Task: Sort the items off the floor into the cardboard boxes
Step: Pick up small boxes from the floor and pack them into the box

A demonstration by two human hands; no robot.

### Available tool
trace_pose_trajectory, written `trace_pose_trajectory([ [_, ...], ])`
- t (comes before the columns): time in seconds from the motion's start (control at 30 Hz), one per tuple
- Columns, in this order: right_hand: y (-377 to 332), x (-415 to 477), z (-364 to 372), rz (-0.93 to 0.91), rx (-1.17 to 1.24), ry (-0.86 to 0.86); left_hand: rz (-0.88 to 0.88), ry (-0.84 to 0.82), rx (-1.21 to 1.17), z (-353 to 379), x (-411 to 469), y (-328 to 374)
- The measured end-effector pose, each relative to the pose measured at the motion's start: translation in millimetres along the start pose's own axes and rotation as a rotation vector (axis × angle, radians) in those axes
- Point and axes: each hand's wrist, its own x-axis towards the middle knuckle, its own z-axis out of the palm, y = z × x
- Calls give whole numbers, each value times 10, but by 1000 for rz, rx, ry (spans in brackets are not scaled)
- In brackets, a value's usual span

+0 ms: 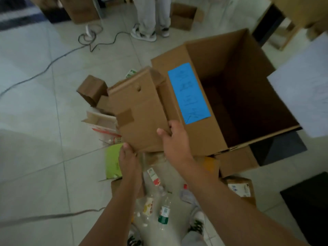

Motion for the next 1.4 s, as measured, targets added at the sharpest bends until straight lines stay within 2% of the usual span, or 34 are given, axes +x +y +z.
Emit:
trace_pose_trajectory([
  [0.07, -160, 190, -462, -32, 19, 70, -56, -93, -84, 407, -123, 79],
  [0.1, -219, 282, -702, -57, -1, 117, -69, -138, -6, 606, -211, 72],
  [0.23, -296, 612, -1577, -138, -134, 289, -32, -301, 569, 1428, -530, -222],
  [0.33, -139, 827, -2002, -182, -258, 361, -115, -460, 871, 1970, -604, -482],
  [0.47, 272, 1057, -2259, -114, -382, 312, -270, -454, 787, 2492, -619, -749],
  [0.63, 850, 1262, -2281, -67, -468, 274, -252, -433, 1055, 2788, -554, -1095],
  [0.73, 1129, 1438, -2113, -9, -501, 251, -243, -459, 1097, 2812, -517, -1160],
  [0.83, 1311, 1582, -1909, 88, -486, 68, -194, -538, 1030, 2792, -524, -1196],
  [0.93, 1509, 1642, -1811, 219, -377, -89, -228, -529, 1020, 2792, -543, -1211],
  [1.17, 1802, 1593, -1915, 308, -284, -85, -198, -547, 1026, 2756, -483, -1222],
  [1.4, 1759, 1447, -2060, 298, -189, -60, -138, -559, 1009, 2689, -403, -1318],
])
